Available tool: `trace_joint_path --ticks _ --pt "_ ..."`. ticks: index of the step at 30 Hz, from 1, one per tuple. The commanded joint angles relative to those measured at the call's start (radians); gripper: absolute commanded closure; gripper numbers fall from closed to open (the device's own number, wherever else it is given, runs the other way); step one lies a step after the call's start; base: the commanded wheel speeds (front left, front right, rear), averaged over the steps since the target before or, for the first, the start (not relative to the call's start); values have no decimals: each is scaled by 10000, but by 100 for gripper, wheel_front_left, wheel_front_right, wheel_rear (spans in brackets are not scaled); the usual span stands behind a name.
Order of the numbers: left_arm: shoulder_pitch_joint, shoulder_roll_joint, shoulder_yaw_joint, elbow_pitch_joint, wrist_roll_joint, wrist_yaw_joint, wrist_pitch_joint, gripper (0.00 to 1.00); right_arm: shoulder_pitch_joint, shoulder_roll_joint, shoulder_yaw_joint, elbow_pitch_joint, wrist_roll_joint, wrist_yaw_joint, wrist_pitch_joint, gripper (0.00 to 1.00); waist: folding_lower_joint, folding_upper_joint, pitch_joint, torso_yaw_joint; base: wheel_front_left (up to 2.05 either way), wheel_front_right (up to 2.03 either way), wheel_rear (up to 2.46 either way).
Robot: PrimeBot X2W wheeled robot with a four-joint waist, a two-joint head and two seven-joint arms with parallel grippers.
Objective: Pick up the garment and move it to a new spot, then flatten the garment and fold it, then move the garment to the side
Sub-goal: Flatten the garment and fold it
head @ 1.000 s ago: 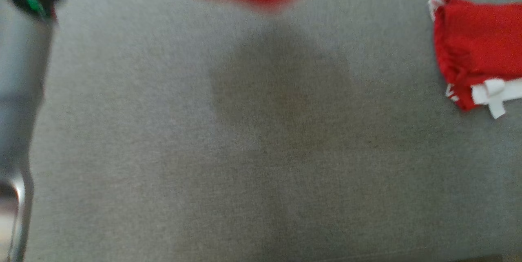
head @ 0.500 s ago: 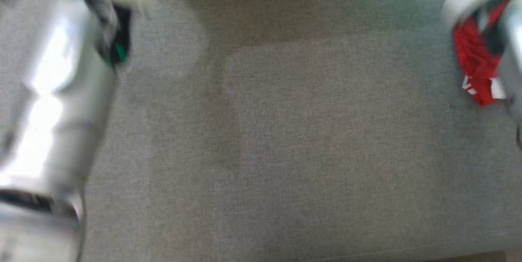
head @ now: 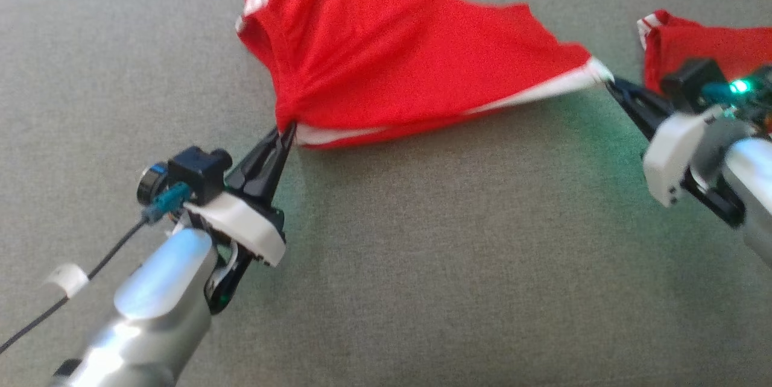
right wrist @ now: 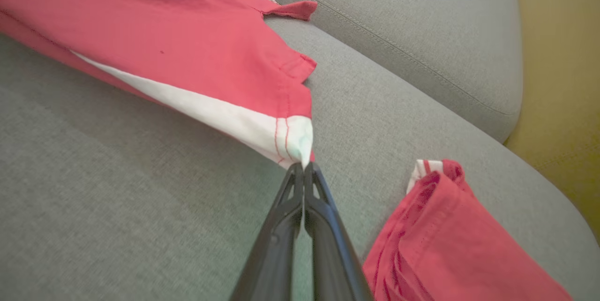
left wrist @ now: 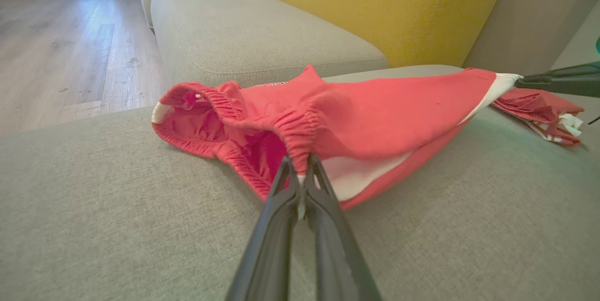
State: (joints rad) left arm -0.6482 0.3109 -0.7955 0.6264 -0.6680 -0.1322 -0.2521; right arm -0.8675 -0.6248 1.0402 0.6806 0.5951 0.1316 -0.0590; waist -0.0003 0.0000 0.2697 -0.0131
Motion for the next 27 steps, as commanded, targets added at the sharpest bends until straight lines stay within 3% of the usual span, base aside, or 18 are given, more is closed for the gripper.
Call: trace_joint_path --ticks 1,10,15,18,27 --pt "-218 443 258 -379 -15 17 -96 100 224 -609 230 -381 451 -9 126 100 3 0 -278 42 0 0 0" --pt "681 753 -125 -738 261 16 -96 100 897 -1742 1493 -1472 2181 -9 703 100 3 0 -1197 -45 0 0 0" --pt "1520 847 -363 -934 241 20 -96 100 1393 -2270 1944 -2020 2598 -9 1001 100 3 0 -2007 -149 0 0 0" --pt "2367 881 -425 -1350 19 195 -97 100 1820 -2819 2148 -2704 2904 -9 1353 100 3 0 -2543 -286 0 0 0" --pt "3914 1228 -611 -3234 -363 769 241 100 2655 -4478 2268 -4512 3337 -9 2066 100 3 0 -2828 -352 0 0 0"
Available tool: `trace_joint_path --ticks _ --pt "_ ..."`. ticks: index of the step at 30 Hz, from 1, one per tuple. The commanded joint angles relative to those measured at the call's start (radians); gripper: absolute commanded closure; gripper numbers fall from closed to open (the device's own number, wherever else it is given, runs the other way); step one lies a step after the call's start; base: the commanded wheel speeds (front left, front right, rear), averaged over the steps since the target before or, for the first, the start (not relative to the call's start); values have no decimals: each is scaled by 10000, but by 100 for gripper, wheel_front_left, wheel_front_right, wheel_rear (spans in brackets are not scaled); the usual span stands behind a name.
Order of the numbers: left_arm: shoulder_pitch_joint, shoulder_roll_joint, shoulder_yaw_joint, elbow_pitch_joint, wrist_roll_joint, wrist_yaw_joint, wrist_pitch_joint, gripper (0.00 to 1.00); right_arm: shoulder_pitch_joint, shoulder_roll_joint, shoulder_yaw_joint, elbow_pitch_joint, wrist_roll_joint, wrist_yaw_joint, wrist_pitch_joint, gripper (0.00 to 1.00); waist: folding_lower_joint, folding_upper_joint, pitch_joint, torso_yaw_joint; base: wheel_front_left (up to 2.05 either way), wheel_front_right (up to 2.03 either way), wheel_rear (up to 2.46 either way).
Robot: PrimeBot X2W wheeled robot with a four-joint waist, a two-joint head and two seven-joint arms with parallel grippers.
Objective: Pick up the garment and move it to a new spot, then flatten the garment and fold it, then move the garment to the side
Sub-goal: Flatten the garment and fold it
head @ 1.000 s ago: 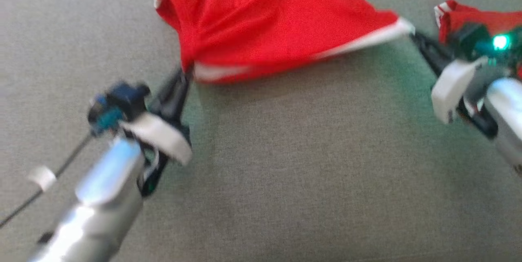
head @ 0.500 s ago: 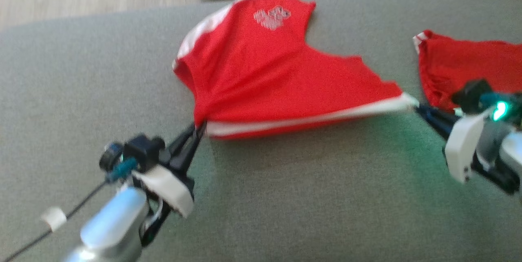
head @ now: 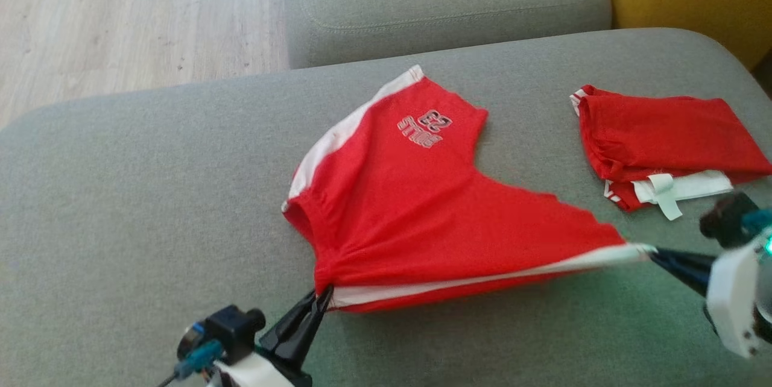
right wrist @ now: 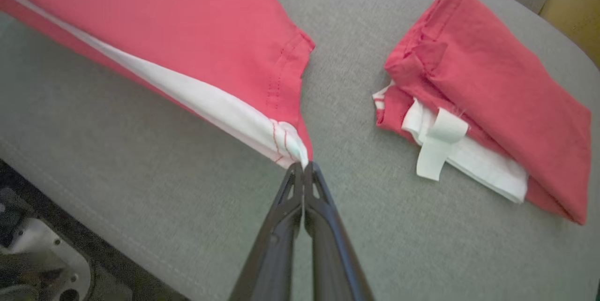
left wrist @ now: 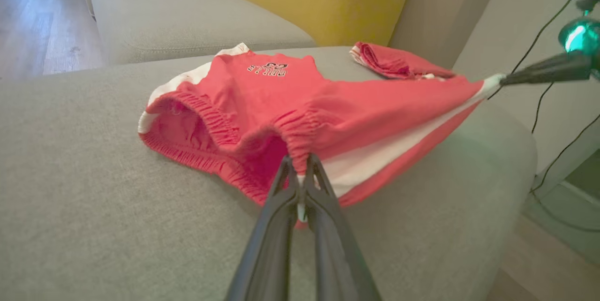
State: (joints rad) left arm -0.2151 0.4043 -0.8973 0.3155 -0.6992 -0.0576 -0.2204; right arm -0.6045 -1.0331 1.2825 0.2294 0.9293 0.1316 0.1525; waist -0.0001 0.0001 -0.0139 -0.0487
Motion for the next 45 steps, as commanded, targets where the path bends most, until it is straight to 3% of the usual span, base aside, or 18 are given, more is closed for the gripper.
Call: trace_joint_path --ticks 1,9,20,32,45 --pt "-240 282 533 -394 -289 115 -58 100 98 -552 -149 -182 -75 -9 30 100 1 -1 18 6 0 0 0" --pt "-572 493 767 -1663 -145 739 282 100 -147 -729 -986 -432 -331 -9 -13 100 1 -1 429 295 0 0 0" --pt "-2516 106 1173 -1362 61 702 520 100 -2208 251 -2074 110 -1414 -9 414 100 1 -1 2042 1345 0 0 0" --pt "-4335 -948 1024 458 98 194 738 100 -4977 1180 -1071 1556 -1798 -9 927 100 1 -1 3390 2582 0 0 0" --pt "-5856 -1986 940 2311 252 -162 232 100 -6727 1629 -126 2805 -1789 -9 802 100 1 -1 4465 3130 0 0 0"
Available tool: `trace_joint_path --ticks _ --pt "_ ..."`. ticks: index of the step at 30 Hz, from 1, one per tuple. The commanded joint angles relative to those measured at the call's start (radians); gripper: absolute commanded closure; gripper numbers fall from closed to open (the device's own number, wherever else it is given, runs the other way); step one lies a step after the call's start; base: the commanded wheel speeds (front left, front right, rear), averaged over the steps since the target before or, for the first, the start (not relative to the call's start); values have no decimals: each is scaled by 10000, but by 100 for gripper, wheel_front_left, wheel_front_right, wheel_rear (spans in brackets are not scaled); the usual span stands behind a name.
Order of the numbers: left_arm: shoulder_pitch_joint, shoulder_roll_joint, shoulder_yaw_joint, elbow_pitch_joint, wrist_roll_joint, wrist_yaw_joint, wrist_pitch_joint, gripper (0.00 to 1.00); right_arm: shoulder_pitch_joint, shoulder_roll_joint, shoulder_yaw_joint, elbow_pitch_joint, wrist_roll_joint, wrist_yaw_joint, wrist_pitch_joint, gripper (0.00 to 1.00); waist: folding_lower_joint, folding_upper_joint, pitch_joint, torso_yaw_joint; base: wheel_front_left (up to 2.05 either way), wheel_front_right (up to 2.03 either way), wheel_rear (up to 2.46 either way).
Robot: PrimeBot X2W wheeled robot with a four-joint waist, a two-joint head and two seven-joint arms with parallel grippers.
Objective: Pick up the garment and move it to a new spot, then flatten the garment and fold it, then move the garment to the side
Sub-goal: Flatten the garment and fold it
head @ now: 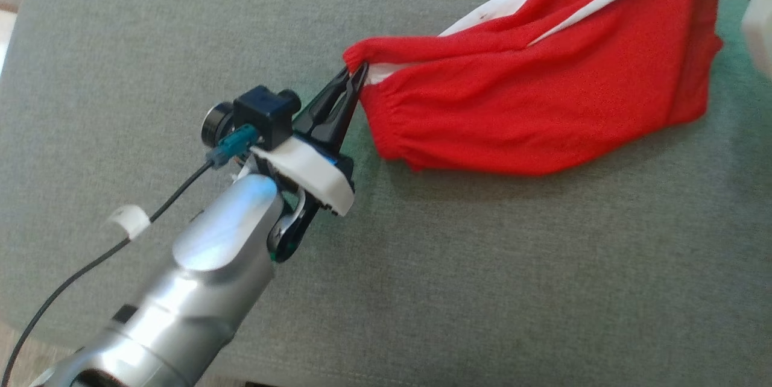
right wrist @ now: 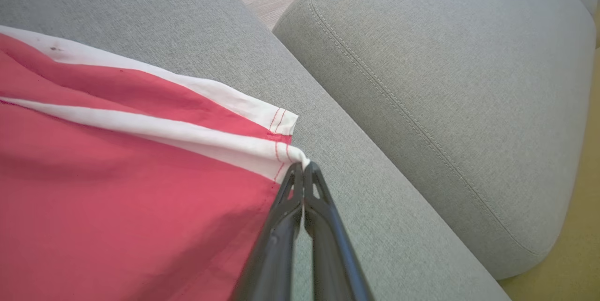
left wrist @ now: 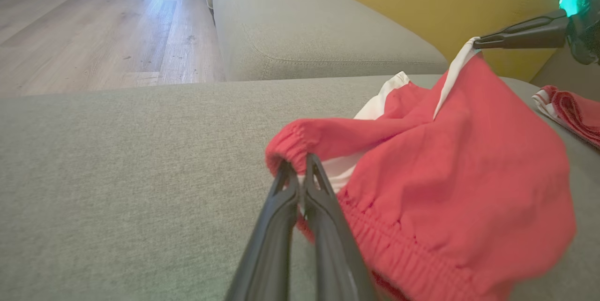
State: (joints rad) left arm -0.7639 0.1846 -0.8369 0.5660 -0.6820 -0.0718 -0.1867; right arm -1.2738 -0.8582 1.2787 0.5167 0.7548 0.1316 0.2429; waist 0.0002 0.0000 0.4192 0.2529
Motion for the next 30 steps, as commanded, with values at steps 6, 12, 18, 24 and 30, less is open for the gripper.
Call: trace_joint_path --ticks 6,12,18,24,30 --pt "-849 -192 376 420 114 -133 -408 100 -497 -108 -3 405 -302 -9 -191 100 -2 0 497 353 0 0 0" --pt "-1150 -529 379 887 187 -237 -607 100 -735 64 11 875 -327 -9 -421 100 -2 0 705 542 0 0 0" --pt "-1383 -759 355 1300 259 -324 -692 100 -949 307 14 1336 -365 -9 -709 0 -2 0 842 614 0 0 0" --pt "-1429 -796 431 1795 361 -309 -730 0 -1029 838 14 1919 -35 -9 -1498 0 -2 0 746 422 0 0 0" --pt "-1232 -539 1135 1654 392 -24 -746 0 -862 1177 -129 2550 481 -9 -2746 0 -2 0 269 -17 0 0 0"
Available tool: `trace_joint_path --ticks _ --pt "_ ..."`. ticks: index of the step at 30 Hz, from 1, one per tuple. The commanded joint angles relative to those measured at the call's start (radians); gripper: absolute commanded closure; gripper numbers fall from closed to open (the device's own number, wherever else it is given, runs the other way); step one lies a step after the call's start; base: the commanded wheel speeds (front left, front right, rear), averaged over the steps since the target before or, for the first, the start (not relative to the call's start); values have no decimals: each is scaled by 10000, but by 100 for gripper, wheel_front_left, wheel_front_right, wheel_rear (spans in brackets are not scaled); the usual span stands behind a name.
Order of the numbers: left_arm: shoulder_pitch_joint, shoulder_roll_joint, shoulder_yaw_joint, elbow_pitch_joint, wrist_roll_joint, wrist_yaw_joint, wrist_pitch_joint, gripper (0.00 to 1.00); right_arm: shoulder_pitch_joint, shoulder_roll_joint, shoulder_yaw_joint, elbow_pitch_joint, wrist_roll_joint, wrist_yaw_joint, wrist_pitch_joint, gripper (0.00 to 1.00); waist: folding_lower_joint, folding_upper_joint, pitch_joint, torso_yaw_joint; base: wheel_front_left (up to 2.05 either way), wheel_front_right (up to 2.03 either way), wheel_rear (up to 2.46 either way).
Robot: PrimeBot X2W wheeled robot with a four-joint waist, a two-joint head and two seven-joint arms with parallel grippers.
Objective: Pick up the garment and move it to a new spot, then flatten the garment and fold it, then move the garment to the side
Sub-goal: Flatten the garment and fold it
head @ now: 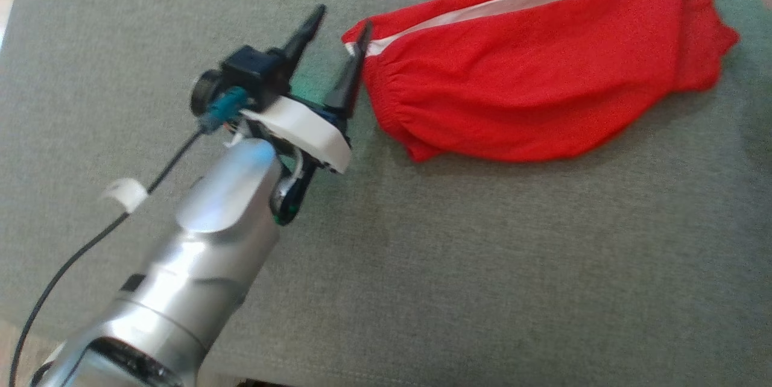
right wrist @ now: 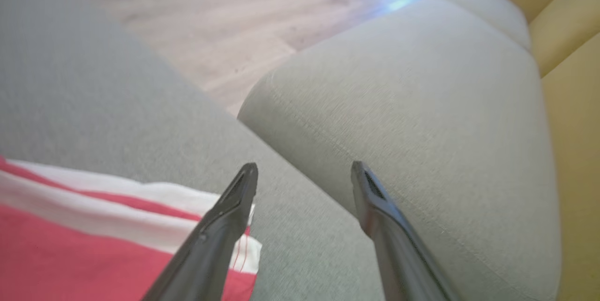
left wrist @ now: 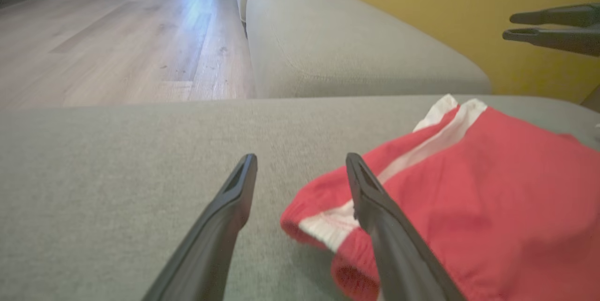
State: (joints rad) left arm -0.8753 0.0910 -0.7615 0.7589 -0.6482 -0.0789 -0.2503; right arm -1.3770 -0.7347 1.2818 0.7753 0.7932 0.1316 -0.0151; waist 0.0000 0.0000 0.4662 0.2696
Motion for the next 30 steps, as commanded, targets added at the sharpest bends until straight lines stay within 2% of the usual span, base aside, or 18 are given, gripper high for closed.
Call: trace_joint_path --ticks 1,7,11,14,19,22,27,30 --pt "-20 458 583 -388 33 96 -110 0 232 13 -323 119 232 -9 -493 0 0 0 -316 -279 0 0 0" --pt "782 805 1923 -1406 65 380 -112 0 1078 530 -1123 686 786 -9 -2159 0 0 0 -1198 -883 0 0 0" --pt "1518 1012 2756 -2452 381 606 -113 0 1774 913 -2087 668 1071 -9 -2442 0 0 0 -1803 -1320 0 0 0" --pt "2118 1153 3394 -3305 617 780 -113 0 2382 1160 -3473 113 868 -9 -2460 0 0 0 -2164 -1668 0 0 0" --pt "3266 1265 4053 -4519 1259 1098 -113 0 4403 1915 -6165 -936 -234 -9 -2464 0 0 0 -2708 -2181 0 0 0" --pt "3983 1241 4186 -4958 1648 1137 -114 0 5866 2545 -7695 -1456 -1373 -9 -2465 0 0 0 -2990 -2390 0 0 0" --pt "5129 1072 4367 -5308 2312 1229 -114 0 8357 4044 -10086 -2594 -3277 -9 -2466 0 0 0 -3400 -2614 0 0 0" --pt "5790 921 4576 -5469 2631 1268 -114 0 9582 4998 -10836 -3290 -4232 -9 -2466 0 0 0 -3611 -2787 0 0 0"
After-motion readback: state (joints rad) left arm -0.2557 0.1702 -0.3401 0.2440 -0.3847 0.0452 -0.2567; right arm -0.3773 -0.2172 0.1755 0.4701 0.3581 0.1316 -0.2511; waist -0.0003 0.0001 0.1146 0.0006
